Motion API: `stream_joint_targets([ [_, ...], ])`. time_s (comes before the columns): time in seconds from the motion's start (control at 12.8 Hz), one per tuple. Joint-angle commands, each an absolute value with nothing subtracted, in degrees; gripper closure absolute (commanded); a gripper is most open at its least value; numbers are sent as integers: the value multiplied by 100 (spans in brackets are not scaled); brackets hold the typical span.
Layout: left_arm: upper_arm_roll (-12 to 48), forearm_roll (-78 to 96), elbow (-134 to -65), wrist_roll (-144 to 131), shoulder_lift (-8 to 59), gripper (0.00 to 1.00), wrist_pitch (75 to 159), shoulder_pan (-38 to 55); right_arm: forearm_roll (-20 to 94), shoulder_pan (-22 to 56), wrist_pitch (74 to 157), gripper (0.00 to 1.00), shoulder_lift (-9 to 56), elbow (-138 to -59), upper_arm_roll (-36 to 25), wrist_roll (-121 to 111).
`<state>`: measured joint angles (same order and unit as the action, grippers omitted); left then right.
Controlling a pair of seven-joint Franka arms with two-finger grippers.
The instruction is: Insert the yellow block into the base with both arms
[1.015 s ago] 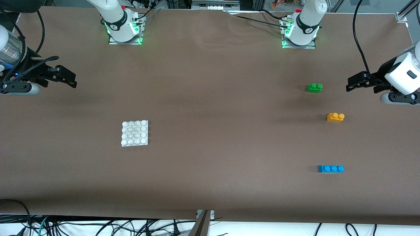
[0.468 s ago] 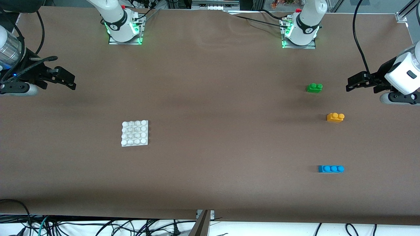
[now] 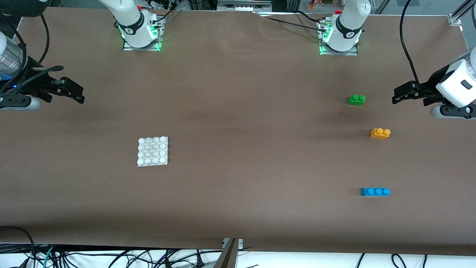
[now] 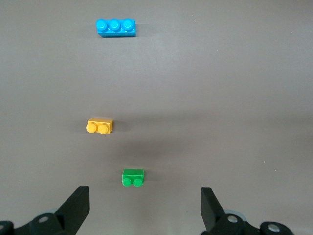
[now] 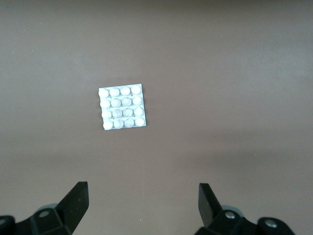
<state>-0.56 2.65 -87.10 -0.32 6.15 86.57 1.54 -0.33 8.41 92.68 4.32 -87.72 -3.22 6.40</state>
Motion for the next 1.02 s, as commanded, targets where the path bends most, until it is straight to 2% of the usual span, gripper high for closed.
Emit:
stream_joint_targets([
  [0.0,-79,360,-8604,105,633,0,8552,149,-62,826,9299,1,378,-8754,-308,616],
  [0.31,-79,360,-8596,105,633,0,8552,158,-44,888,9255,1,413,-8692,-264,502],
  [0.7,-79,360,-8596,105,633,0,8552,158,-26,826,9237,1,492,-8692,-325,-736],
  [0.94,-79,360,-8596,105,633,0,8552,158,-18,826,9185,1,422,-8692,-343,-528],
])
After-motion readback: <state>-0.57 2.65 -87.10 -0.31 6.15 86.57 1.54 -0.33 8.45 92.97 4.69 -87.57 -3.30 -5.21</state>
